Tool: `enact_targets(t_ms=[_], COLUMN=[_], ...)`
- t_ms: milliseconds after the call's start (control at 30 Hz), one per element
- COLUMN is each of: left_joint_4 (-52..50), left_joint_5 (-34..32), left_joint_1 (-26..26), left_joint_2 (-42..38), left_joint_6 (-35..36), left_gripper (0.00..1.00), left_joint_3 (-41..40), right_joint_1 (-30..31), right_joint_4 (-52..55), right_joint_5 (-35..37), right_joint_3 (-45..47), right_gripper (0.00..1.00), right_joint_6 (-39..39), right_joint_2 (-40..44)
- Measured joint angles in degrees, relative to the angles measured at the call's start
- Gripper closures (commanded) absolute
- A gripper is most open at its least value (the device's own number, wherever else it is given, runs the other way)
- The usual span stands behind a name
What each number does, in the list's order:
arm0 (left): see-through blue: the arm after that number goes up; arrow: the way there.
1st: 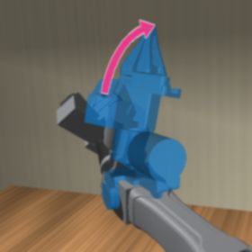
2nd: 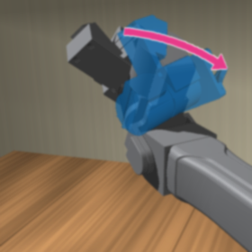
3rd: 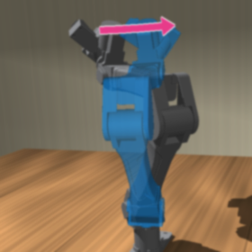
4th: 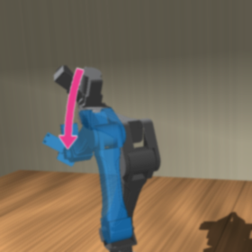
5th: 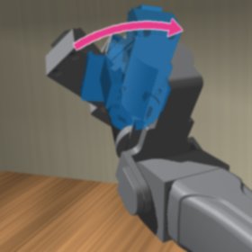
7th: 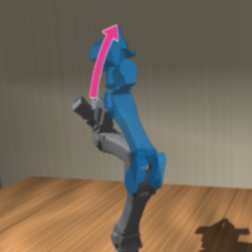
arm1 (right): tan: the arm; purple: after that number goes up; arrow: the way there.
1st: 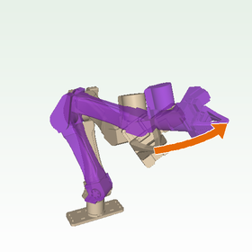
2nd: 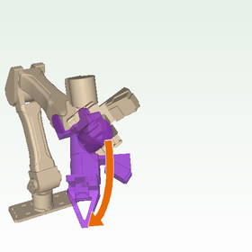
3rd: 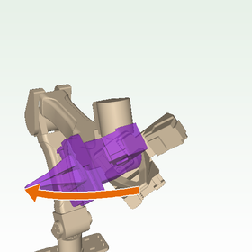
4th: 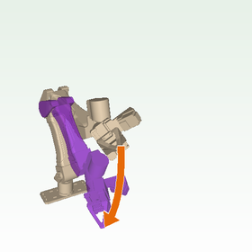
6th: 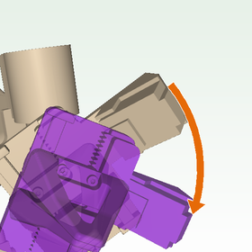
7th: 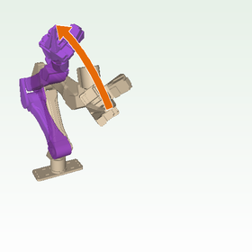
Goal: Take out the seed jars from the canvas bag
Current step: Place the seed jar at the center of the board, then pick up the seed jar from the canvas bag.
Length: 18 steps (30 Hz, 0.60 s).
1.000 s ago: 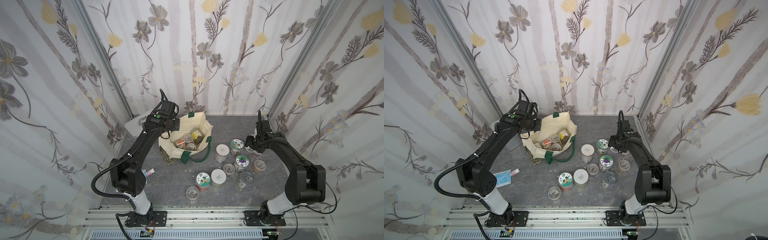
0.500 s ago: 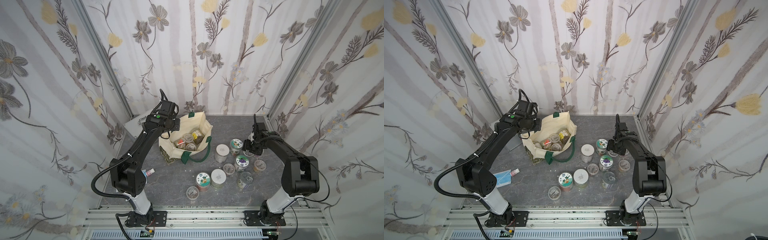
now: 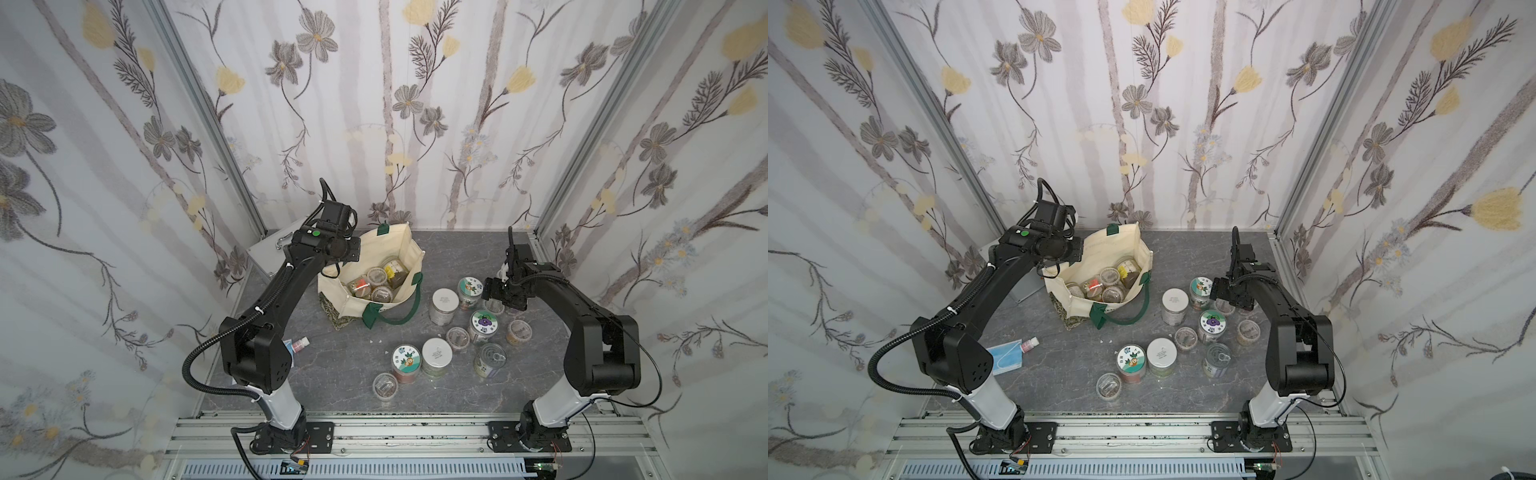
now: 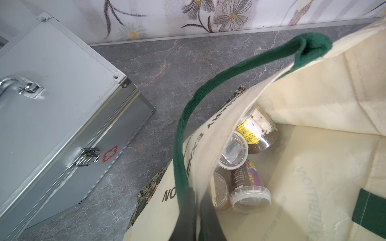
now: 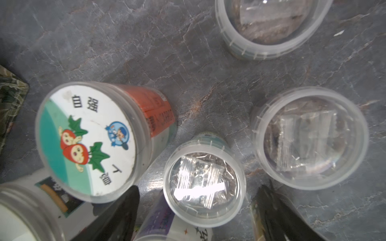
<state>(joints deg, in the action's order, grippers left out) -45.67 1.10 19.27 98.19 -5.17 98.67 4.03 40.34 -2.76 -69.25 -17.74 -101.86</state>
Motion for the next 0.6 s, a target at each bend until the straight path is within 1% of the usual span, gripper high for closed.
enact_targets(t_ms=[100,167,267,333,467,533,600], left_joint_4=[0.1,0.3,1.1,1.8,3.3,3.9,4.7], left_joint_5=[0.8,1.3,1.7,1.7,1.2,0.5,0.1], left_joint_1=[0.2,0.4,1.1,1.5,2.6,3.1,3.7], left_joint_2=[-0.7,-1.6,-3.1,-4.0,-6.1,-6.9,-7.4], left_joint_6=[0.0,0.0,0.2,0.3,0.9,1.4,1.9], left_gripper=[1.0,1.0,1.0,1.0,1.0,1.0,1.0], left_joint_3=[-0.4,-1.0,-2.3,-3.2,-5.4,-6.2,-7.0], right_joint_1=[0.9,3.2,10.0,15.4,27.9,32.5,37.1], right_joint_4=[-0.2,-0.9,-4.3,-8.3,-16.2,-20.3,-24.0], right_joint_5=[1.7,1.9,0.5,-1.2,-4.2,-5.2,-5.3], right_joint_3=[-0.5,-0.6,-0.3,0.2,-0.1,-1.1,-3.3], right_gripper=[0.12,0.15,0.19,0.2,0.25,0.27,0.3], right_joint_6=[-0.7,-1.1,-3.1,-4.9,-8.2,-9.4,-10.7], right_joint_2=[4.8,8.7,14.6,16.1,13.9,10.9,6.1])
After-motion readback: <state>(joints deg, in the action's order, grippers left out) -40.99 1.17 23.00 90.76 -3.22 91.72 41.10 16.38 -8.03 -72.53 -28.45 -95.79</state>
